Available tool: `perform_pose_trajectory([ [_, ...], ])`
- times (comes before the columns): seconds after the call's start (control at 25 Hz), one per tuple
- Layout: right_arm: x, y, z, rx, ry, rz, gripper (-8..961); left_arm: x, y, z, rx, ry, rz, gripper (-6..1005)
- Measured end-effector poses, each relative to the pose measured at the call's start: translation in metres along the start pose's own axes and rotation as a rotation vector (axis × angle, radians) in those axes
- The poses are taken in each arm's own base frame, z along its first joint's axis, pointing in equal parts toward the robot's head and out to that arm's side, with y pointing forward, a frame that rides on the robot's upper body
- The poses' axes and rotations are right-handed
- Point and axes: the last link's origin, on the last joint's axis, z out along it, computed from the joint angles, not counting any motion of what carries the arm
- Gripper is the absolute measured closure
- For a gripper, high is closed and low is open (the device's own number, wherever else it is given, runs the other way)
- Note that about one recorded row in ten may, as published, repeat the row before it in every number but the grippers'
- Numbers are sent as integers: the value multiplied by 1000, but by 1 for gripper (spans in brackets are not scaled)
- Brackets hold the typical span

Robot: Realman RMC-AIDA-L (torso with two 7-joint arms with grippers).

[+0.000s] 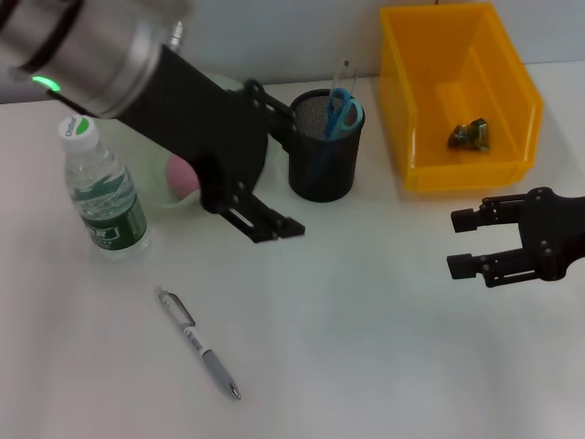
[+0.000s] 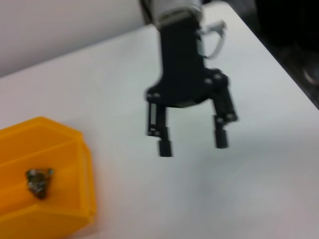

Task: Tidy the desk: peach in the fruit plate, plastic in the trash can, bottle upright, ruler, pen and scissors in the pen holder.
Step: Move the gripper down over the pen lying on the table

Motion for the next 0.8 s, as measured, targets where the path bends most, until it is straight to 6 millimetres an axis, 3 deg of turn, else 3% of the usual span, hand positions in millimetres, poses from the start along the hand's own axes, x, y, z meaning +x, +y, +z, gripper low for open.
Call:
perform_pose_trajectory([
  [0.24,-2,-2,-2,10,-10,33,185,21,-5,14,-92,-124,122,184],
  [0.56,-2,-4,-4,21,-20,62,185,23,-8,18,-107,-194,226,184],
  [0.8,-1,-3,-4,18,-19,108,184,22,6,33,-205,-303,253,185],
])
